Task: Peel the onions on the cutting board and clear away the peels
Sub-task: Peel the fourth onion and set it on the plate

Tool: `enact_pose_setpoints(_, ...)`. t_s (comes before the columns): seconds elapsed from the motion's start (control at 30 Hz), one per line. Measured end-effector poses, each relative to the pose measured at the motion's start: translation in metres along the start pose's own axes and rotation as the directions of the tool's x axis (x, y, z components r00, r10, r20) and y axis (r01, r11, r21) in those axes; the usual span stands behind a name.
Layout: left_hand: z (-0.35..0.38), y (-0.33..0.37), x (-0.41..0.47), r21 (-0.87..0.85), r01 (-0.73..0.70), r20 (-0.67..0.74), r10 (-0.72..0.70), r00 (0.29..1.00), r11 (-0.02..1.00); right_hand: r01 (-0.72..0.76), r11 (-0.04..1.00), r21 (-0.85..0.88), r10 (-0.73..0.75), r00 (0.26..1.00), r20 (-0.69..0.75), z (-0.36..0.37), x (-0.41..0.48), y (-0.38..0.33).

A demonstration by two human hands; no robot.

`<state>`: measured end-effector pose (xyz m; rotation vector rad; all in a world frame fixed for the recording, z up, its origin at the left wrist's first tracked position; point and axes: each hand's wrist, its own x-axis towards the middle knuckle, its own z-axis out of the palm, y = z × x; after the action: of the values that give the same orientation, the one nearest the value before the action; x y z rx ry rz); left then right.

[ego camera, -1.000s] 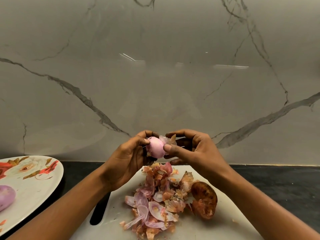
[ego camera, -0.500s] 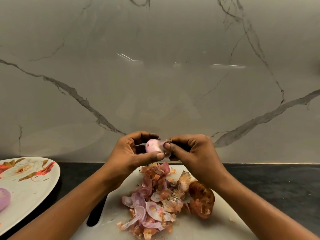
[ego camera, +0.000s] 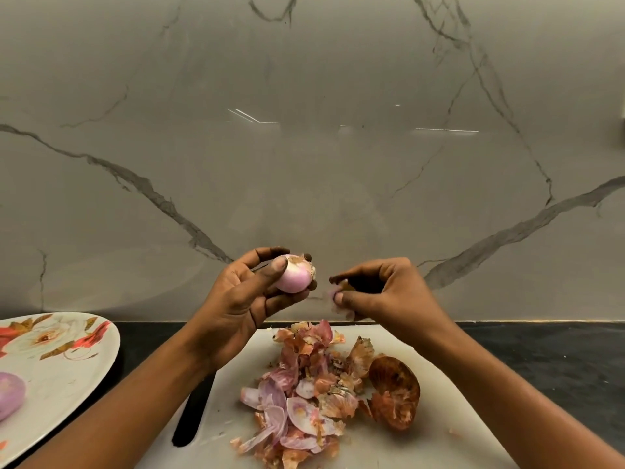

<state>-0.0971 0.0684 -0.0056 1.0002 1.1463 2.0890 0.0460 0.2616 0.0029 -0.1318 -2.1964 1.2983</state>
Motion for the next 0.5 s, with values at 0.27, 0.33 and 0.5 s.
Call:
enact_pose_setpoints(0.27, 0.005, -0.007, -0.001, 0.051, 0.064, -0.033, -0.062, 0.998, 0.997, 0.182, 0.975, -0.125, -0.182, 0.983, 0.008, 0.005, -0.004, -0.001)
enact_pose_setpoints(0.33, 0.006, -0.008, 0.0, 0.066, 0.069, -0.025, -0.067, 0.997, 0.995, 0.244, 0.958, -0.148, -0.245, 0.969, 0.011, 0.009, -0.007, -0.001)
enact_pose_setpoints(0.5, 0.004, -0.005, 0.0, 0.064, 0.073, -0.002, -0.073, 0.997, 0.995, 0.269, 0.953, -0.139, -0.274, 0.962, -0.019, 0.008, -0.006, 0.001)
